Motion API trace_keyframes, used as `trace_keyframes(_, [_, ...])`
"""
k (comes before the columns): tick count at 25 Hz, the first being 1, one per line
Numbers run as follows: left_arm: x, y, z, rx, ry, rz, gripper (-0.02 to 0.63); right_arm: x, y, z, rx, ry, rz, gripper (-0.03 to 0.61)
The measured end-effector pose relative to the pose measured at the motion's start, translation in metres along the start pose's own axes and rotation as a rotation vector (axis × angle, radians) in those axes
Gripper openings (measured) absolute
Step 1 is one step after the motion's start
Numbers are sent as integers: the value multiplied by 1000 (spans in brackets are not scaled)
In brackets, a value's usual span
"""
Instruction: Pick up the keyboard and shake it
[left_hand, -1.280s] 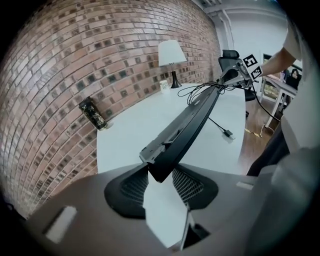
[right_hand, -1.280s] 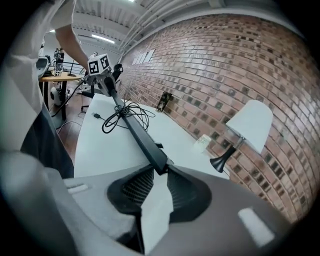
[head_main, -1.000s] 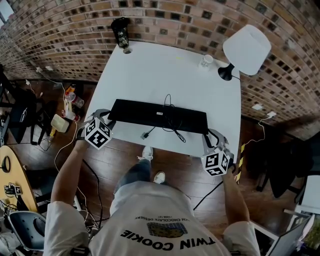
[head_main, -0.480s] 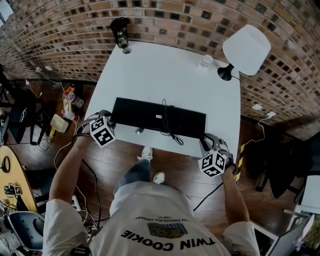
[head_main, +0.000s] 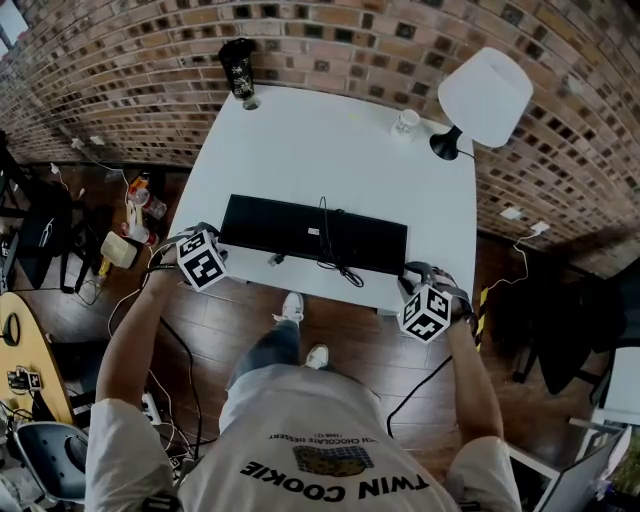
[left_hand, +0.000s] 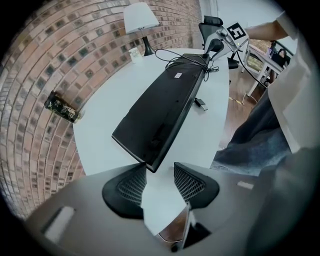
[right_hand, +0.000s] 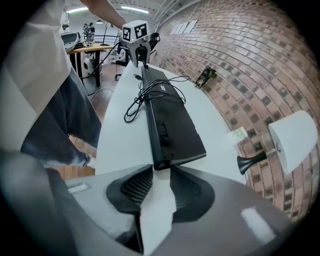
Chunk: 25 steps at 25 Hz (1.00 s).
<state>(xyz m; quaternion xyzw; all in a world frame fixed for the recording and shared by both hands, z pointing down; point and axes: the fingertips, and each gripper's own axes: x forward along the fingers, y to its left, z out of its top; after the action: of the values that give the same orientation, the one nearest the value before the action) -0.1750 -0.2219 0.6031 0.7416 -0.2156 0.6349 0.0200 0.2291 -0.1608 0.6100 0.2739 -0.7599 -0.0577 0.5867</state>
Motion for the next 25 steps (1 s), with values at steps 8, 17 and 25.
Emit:
trace_keyframes(8, [-27, -14, 27, -121, -123, 56, 105, -20, 1, -4, 187, -29, 7, 91])
trace_keyframes(17, [-70, -66, 99, -191, -373, 69, 6, -53, 22, 56, 398, -194, 10, 48])
trace_keyframes(25, [-97, -110, 111, -206, -506, 63, 6, -84, 56, 111, 513, -281, -16, 17])
